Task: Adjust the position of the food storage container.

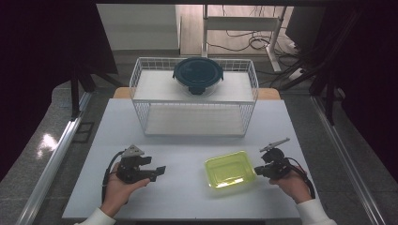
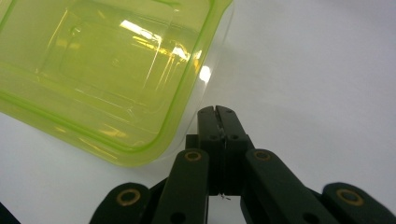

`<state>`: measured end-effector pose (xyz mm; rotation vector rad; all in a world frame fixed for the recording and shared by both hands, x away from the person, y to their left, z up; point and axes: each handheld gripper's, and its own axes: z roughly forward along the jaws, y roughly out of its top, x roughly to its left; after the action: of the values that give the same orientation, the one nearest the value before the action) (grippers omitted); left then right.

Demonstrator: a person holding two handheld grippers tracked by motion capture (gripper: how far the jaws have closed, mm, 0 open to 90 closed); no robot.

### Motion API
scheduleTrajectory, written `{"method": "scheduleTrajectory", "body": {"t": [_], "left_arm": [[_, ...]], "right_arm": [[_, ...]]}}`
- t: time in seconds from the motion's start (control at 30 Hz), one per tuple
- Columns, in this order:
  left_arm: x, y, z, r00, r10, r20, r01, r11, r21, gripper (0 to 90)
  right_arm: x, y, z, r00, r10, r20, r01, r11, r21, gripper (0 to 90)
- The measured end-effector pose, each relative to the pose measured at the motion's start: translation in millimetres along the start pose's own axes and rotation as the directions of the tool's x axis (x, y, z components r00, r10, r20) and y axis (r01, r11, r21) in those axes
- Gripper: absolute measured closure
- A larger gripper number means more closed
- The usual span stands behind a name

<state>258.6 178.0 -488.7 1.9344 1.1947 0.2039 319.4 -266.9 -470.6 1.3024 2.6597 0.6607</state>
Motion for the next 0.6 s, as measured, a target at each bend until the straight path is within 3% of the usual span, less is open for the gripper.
{"method": "scheduleTrajectory", "body": {"t": [0.13, 0.43, 0.57, 0.6], "left_arm": [[-0.5, -0.1, 0.0, 1.0000, -0.005, 0.002, 0.005, 1.0000, 0.001, 26.8], [0.9, -0.1, -0.3, 0.9999, -0.011, 0.001, 0.011, 0.9999, 0.003, 26.9], [1.0, -0.3, -0.3, 0.9999, -0.014, 0.000, 0.014, 0.9999, 0.006, 26.9], [1.7, -0.2, 0.4, 0.9999, -0.014, -0.001, 0.014, 0.9999, 0.009, 27.0]], "right_arm": [[8.2, 4.0, 3.4, 0.9999, -0.015, -0.009, 0.015, 1.000, -0.001, 88.9], [43.8, 18.8, 16.9, 0.9956, -0.073, -0.059, 0.073, 0.997, -0.011, 88.9], [51.7, 22.4, 20.8, 0.9944, -0.084, -0.064, 0.083, 0.996, -0.011, 88.9], [57.3, 24.6, 23.4, 0.9918, -0.105, -0.074, 0.104, 0.995, -0.009, 88.9]]}}
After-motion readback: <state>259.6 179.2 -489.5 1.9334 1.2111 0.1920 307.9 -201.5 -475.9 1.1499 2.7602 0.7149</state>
